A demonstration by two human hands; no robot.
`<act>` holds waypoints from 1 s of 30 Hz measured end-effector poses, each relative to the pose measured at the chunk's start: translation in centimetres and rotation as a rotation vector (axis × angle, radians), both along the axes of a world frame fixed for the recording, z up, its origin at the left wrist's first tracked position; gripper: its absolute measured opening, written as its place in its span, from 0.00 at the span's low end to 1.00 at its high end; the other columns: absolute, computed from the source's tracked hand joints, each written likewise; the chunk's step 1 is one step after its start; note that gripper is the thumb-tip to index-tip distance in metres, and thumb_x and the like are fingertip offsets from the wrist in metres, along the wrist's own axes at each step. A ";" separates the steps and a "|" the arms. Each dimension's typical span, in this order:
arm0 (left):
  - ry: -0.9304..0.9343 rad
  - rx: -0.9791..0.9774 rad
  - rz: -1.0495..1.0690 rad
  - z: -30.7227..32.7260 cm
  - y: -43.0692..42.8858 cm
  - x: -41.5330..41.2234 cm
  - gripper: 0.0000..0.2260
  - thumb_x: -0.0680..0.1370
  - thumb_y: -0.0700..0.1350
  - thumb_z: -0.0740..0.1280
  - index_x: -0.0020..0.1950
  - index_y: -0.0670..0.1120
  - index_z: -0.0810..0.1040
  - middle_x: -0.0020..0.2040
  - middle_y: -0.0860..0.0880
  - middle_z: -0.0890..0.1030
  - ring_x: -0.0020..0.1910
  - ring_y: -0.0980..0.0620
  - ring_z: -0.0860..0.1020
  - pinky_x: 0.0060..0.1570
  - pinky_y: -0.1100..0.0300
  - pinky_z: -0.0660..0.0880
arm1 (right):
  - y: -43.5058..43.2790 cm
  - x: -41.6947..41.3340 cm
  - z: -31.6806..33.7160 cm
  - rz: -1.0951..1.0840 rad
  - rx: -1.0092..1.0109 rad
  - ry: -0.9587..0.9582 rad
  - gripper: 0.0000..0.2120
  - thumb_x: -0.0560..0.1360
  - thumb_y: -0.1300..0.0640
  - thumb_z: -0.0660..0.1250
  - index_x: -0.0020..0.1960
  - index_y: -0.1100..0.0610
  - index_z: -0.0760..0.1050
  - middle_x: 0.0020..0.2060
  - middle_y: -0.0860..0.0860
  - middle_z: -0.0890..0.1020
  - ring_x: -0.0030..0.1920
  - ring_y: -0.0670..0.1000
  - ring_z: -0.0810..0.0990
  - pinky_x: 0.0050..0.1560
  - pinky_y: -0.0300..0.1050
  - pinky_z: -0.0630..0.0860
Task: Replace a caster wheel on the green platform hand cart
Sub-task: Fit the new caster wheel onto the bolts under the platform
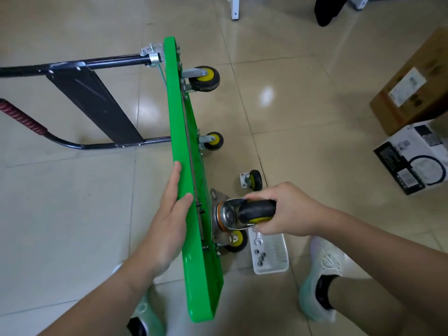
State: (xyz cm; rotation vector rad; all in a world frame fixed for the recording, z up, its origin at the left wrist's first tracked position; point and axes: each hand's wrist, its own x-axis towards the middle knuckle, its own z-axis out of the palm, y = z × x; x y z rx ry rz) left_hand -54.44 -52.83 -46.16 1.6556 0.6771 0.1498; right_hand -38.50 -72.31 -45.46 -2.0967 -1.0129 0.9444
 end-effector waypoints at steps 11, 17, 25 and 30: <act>-0.103 -0.332 0.073 -1.7 -0.6 -1.1 0.29 0.78 0.52 0.62 0.71 0.81 0.60 0.77 0.66 0.67 0.76 0.56 0.70 0.78 0.45 0.59 | 1.8 -0.2 -1.5 0.140 0.050 -0.022 0.23 0.65 0.59 0.74 0.53 0.35 0.78 0.34 0.38 0.79 0.37 0.41 0.79 0.39 0.32 0.69; -0.104 -0.387 0.069 -1.5 -0.8 -1.5 0.30 0.78 0.52 0.62 0.72 0.80 0.59 0.76 0.64 0.69 0.75 0.54 0.71 0.77 0.43 0.62 | 2.5 -0.3 -2.3 0.135 0.030 0.015 0.22 0.65 0.60 0.74 0.52 0.38 0.80 0.33 0.38 0.79 0.35 0.41 0.78 0.38 0.32 0.69; -0.081 -0.313 0.047 -1.0 -0.7 -1.3 0.32 0.77 0.53 0.61 0.75 0.79 0.55 0.71 0.74 0.70 0.72 0.66 0.70 0.76 0.55 0.63 | 2.2 0.2 -2.3 0.121 0.030 0.038 0.24 0.64 0.60 0.74 0.56 0.40 0.81 0.35 0.44 0.81 0.36 0.46 0.80 0.38 0.44 0.76; -0.081 -0.285 0.080 -1.0 -1.1 -1.3 0.30 0.85 0.46 0.60 0.76 0.76 0.53 0.68 0.78 0.68 0.70 0.72 0.69 0.73 0.65 0.62 | 2.3 0.2 -2.9 0.102 0.023 0.061 0.23 0.64 0.61 0.74 0.55 0.40 0.81 0.34 0.43 0.80 0.35 0.43 0.78 0.38 0.42 0.75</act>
